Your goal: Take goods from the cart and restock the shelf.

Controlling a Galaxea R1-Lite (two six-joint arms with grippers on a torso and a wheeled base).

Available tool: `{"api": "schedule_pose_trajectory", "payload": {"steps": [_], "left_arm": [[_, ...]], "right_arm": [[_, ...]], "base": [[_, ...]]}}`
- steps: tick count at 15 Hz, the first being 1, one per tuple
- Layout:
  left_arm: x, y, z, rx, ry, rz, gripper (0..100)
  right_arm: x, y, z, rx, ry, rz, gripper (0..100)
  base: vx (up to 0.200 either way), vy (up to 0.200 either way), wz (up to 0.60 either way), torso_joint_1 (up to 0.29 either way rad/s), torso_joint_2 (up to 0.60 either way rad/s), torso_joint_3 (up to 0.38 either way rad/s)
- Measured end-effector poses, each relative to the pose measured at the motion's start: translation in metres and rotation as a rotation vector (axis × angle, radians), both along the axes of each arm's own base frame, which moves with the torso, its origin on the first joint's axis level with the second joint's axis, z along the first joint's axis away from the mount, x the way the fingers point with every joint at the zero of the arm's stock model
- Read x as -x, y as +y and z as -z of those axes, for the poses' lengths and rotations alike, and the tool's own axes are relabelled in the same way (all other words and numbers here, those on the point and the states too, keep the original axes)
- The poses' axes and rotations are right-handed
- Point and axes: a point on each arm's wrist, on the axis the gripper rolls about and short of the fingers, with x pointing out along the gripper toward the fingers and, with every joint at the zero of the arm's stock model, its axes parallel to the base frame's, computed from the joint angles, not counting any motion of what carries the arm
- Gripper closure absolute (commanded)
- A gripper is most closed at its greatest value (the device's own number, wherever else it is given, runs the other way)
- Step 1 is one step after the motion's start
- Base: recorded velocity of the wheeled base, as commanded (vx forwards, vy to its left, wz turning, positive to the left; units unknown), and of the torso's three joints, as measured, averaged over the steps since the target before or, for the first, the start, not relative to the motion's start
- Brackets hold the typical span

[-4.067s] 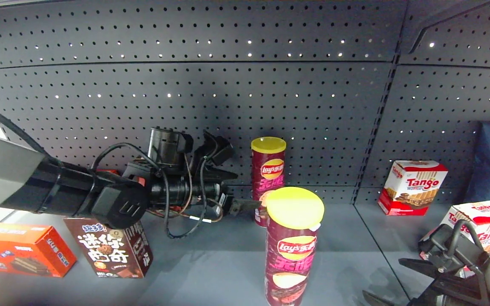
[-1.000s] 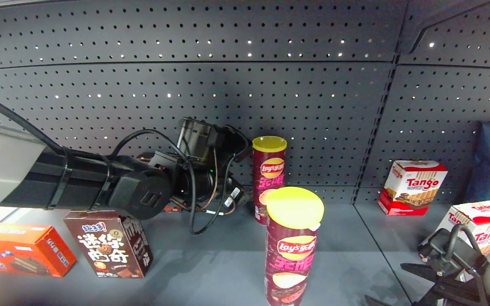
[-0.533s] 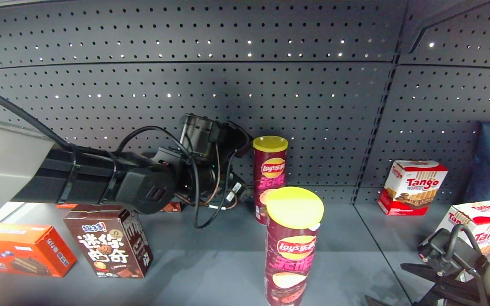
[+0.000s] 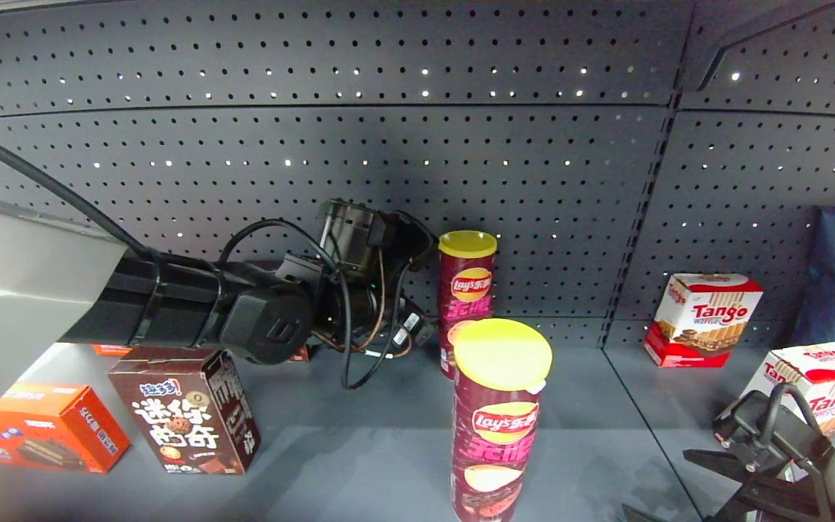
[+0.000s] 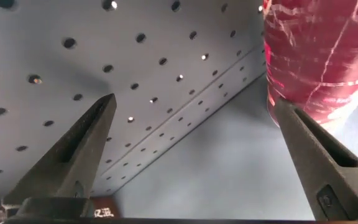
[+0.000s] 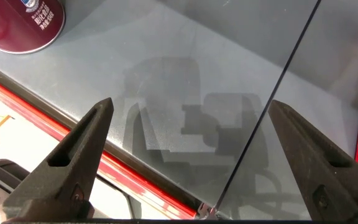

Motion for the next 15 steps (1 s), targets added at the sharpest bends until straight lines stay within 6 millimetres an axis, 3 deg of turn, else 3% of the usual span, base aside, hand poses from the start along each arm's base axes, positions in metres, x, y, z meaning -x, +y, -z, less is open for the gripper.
{"api": "schedule_pose_trajectory", "payload": {"steps": [3,7,11,15], "left_arm": [[0.005,0.005,-0.005,0.000,0.000,-0.003,0],[0.021,0.026,-0.022,0.015,-0.025,-0.032,0],[0.038,0.042,-0.041,0.035,-0.063,-0.050,0],[0.049,0.056,-0.048,0.044,-0.080,-0.070,0]], "right_arm": [[-0.001,0.001,-0.003,-0.006,-0.011,0.001,0],[-0.007,0.005,-0.012,-0.026,-0.041,-0.004,0],[-0.028,0.027,-0.031,-0.052,-0.085,-0.027,0],[-0.033,0.044,-0.031,-0.045,-0.075,-0.075,0]], "base": [[0.000,0.000,0.00,0.000,0.00,0.000],[0.000,0.000,0.00,0.000,0.00,0.000],[0.000,0.000,0.00,0.000,0.00,0.000],[0.000,0.000,0.00,0.000,0.00,0.000]]}}
